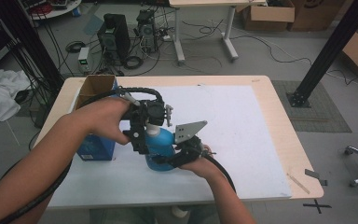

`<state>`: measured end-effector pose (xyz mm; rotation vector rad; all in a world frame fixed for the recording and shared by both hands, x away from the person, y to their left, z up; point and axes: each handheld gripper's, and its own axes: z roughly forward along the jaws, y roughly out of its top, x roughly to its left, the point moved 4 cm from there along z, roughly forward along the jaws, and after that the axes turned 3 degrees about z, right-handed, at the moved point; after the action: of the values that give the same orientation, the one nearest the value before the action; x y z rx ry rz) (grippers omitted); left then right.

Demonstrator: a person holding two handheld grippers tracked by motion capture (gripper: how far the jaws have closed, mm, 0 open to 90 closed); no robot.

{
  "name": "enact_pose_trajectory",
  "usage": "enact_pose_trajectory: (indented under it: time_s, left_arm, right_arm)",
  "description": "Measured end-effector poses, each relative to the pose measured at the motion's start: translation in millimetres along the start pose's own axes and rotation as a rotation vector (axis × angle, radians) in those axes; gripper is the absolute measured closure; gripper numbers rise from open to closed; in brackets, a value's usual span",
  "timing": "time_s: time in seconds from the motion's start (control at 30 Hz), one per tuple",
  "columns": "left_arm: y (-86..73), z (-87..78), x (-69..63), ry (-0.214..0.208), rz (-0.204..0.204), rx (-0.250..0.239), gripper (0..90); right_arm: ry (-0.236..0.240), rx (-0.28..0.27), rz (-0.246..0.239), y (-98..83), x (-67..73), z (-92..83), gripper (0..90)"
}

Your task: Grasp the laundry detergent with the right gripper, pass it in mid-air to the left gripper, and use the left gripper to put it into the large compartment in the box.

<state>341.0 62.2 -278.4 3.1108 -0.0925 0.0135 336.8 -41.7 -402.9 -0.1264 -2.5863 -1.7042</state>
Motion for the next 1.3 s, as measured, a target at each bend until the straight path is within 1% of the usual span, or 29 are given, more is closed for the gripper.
enact_pose_trajectory:
  time_s: [0.03, 0.23, 0.3, 0.43, 0.47, 0.53, 0.63, 0.73, 0.8, 0.83, 0.9, 0.93, 0.97, 1.0, 1.17, 1.3]
  left_arm:
    - [1.9, -0.5, -1.3, 0.002, 0.005, 0.000, 0.8]
    - [7.2, 1.8, -4.5, 0.007, 0.021, 0.010, 1.4]
    - [9.2, 3.9, -5.6, 0.009, 0.027, 0.014, 1.8]
    - [12.2, 7.7, -6.7, 0.013, 0.037, 0.026, 2.4]
    - [12.5, 7.5, -6.8, 0.012, 0.039, 0.028, 3.3]
    - [13.1, 7.1, -6.9, 0.017, 0.041, 0.029, 4.2]
    - [13.9, 6.4, -7.7, 0.025, 0.047, 0.029, 7.9]
    - [14.2, 5.8, -7.6, 0.033, 0.048, 0.032, 9.8]
    - [14.3, 5.6, -7.5, 0.038, 0.048, 0.035, 10.0]
    - [14.5, 5.5, -7.4, 0.048, 0.050, 0.035, 10.1]
    - [14.9, 4.7, -7.2, 0.048, 0.050, 0.039, 10.3]
    - [15.0, 4.7, -7.0, 0.054, 0.051, 0.036, 10.3]
    - [15.0, 3.2, -7.0, 0.051, 0.055, 0.038, 12.1]
    - [14.9, 2.4, -7.4, 0.044, 0.059, 0.040, 21.0]
    - [15.9, 1.5, -7.2, 0.051, 0.060, 0.047, 22.7]
    - [16.9, 0.8, -7.9, 0.067, 0.065, 0.054, 25.8]
  right_arm:
    - [-0.001, 0.002, -0.007, 1.9, 0.1, 2.4, 45.5]
    - [0.002, 0.000, -0.012, 5.9, 1.2, 6.0, 45.5]
    - [0.005, -0.009, -0.023, 8.7, 1.4, 7.3, 45.5]
    - [0.006, -0.013, -0.028, 11.2, 2.2, 7.7, 45.5]
    - [0.006, -0.018, -0.037, 12.7, 2.2, 8.2, 45.5]
    - [0.008, -0.011, -0.029, 13.1, 3.5, 8.6, 45.5]
    - [0.008, -0.015, -0.026, 14.0, 4.0, 8.5, 45.5]
    - [0.005, -0.022, -0.028, 14.6, 3.7, 8.4, 45.5]
    - [0.004, -0.024, -0.030, 15.0, 3.2, 8.3, 45.5]
    - [0.003, -0.023, -0.031, 15.1, 3.1, 8.1, 45.5]
    - [0.005, -0.025, -0.028, 15.3, 3.1, 7.8, 45.5]
    - [0.005, -0.026, -0.028, 15.5, 3.0, 7.8, 45.5]
    - [0.004, -0.026, -0.027, 15.6, 3.0, 7.6, 45.5]
    - [0.005, -0.022, -0.027, 15.6, 2.8, 7.6, 45.6]
    - [0.001, -0.031, -0.032, 17.3, 3.0, 6.1, 45.6]
    - [0.001, -0.032, -0.028, 17.5, 2.7, 5.7, 45.5]
